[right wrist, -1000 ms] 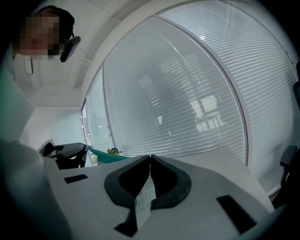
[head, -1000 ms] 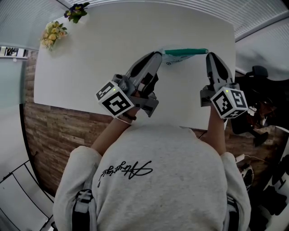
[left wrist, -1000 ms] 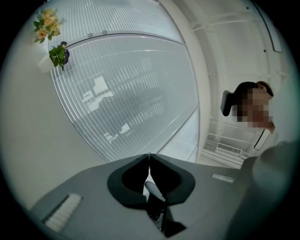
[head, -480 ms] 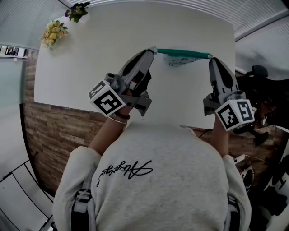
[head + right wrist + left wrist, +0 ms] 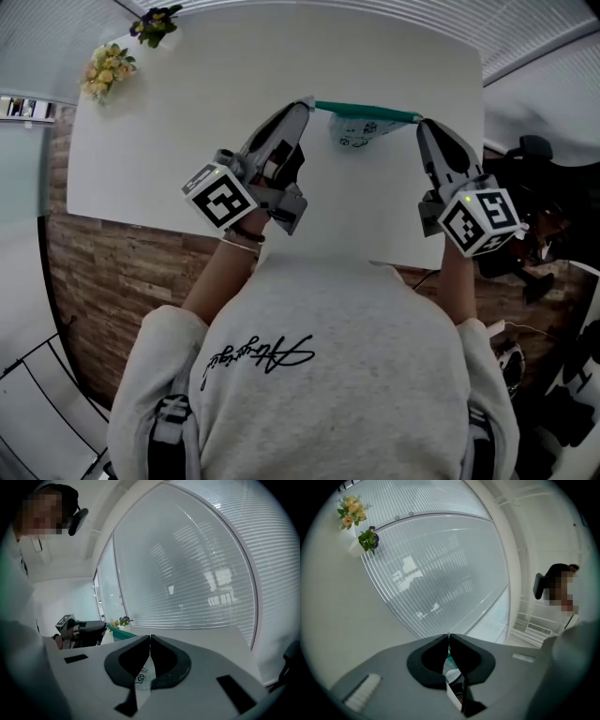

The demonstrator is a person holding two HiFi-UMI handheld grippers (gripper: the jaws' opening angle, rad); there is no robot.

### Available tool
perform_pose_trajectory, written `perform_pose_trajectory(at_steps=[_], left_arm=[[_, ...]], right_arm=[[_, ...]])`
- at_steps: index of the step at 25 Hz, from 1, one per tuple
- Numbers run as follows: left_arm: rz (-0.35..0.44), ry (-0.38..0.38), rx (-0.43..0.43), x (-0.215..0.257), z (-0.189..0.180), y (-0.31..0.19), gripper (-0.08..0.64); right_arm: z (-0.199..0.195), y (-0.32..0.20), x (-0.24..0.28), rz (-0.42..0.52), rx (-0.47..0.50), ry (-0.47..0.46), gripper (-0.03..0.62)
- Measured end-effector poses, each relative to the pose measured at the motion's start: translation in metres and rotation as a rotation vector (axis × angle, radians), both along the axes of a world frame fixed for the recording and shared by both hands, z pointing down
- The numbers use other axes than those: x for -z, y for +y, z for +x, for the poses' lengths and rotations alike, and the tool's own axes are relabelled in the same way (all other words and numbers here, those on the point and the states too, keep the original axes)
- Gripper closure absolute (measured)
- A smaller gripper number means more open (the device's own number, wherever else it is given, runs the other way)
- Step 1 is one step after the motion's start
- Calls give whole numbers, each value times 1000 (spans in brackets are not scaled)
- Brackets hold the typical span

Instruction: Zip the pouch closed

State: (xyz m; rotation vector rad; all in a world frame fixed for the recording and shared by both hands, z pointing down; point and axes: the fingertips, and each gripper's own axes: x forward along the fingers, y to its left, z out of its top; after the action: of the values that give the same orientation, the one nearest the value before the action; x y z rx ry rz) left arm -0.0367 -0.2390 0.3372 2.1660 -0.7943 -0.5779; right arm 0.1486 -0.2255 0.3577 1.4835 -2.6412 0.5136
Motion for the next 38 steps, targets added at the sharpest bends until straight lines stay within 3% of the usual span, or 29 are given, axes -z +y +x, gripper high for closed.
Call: perform_pose_trajectory(at_steps=[9, 18, 25, 31, 38], left_arm=[[33, -95, 113, -19, 0, -55, 543], [12, -282, 207, -61, -3, -95, 541], [-12, -448, 206, -95, -1, -119, 541], [-65, -515, 169, -121, 3, -125, 541], [-82, -654, 154, -130, 11, -127, 535]], right_arm=[[-3, -57, -21, 36, -35, 67, 583], [-11, -103, -61, -19, -66, 124, 577], [-11, -129, -93, -98, -86, 147, 572], [-9, -137, -119, -177, -83, 190, 572], [-5, -136, -128, -216, -78, 229, 572]])
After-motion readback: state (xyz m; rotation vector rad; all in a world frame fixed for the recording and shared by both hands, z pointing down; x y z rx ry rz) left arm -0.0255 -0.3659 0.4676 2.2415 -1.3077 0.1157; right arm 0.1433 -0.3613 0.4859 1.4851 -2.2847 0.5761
